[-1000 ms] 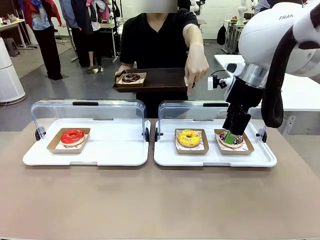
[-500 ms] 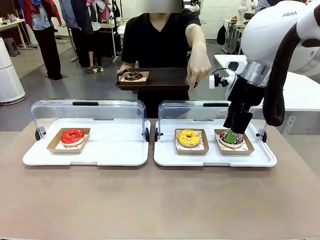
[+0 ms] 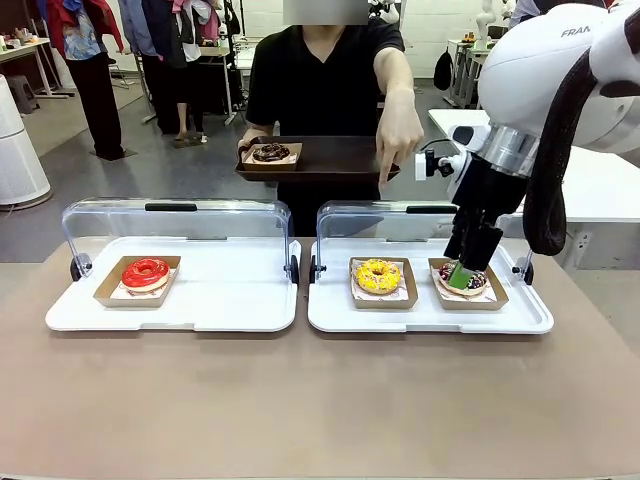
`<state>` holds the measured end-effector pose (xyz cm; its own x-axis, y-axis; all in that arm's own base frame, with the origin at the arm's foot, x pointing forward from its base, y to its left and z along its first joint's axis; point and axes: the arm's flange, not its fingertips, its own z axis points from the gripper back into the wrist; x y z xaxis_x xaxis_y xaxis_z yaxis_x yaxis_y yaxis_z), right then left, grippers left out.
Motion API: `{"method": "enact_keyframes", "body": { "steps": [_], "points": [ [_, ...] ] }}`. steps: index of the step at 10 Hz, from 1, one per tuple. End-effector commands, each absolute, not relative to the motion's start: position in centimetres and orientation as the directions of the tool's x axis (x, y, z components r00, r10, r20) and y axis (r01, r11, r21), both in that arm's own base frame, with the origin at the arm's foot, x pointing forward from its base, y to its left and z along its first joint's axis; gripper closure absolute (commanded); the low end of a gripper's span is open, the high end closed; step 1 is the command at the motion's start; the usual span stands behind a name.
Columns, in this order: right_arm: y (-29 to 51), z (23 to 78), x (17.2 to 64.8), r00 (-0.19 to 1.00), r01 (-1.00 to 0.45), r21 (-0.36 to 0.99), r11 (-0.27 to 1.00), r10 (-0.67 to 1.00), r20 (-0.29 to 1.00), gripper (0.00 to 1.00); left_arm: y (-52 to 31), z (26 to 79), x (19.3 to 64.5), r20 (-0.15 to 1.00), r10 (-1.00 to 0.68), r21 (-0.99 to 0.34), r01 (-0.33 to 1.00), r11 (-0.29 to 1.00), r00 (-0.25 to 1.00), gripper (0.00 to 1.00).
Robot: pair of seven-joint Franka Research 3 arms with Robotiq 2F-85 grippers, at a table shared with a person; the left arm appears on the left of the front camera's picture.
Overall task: Provide the desired donut to the person.
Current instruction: Pick up and lift the Paper togo box containing the Donut pointed at by the person.
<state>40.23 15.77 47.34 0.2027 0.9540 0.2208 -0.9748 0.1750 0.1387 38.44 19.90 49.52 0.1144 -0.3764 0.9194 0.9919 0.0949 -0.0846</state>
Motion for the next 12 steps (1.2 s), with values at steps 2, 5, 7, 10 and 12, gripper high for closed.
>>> {"method": "enact_keyframes", "body": {
  "steps": [2,5,7,10,12],
  "points": [
    [20.2,44.6,38.3,0.046,-0.994,0.107,0.026,0.980,0.192,0.00,19.9,49.5,38.3,0.923,-0.371,-0.070,0.993,0.099,0.102,0.00],
    [23.2,42.2,38.5,-0.105,-0.993,0.026,-0.111,0.980,0.169,0.00,19.9,49.5,38.3,0.923,-0.371,-0.070,0.993,0.099,0.102,0.00],
    [23.1,40.8,41.2,-0.046,-0.996,0.067,-0.057,0.987,0.153,0.00,19.9,49.5,38.3,0.923,-0.371,-0.070,0.993,0.099,0.102,0.00],
    [22.1,38.4,44.3,-0.117,-0.991,0.052,-0.124,0.984,0.132,0.00,19.9,49.5,38.3,0.923,-0.371,-0.070,0.993,0.099,0.102,0.00],
    [22.0,36.7,45.6,-0.211,-0.976,0.028,-0.215,0.971,0.110,0.00,19.9,49.5,38.3,0.923,-0.371,-0.070,0.993,0.099,0.102,0.00]
  ]
}}
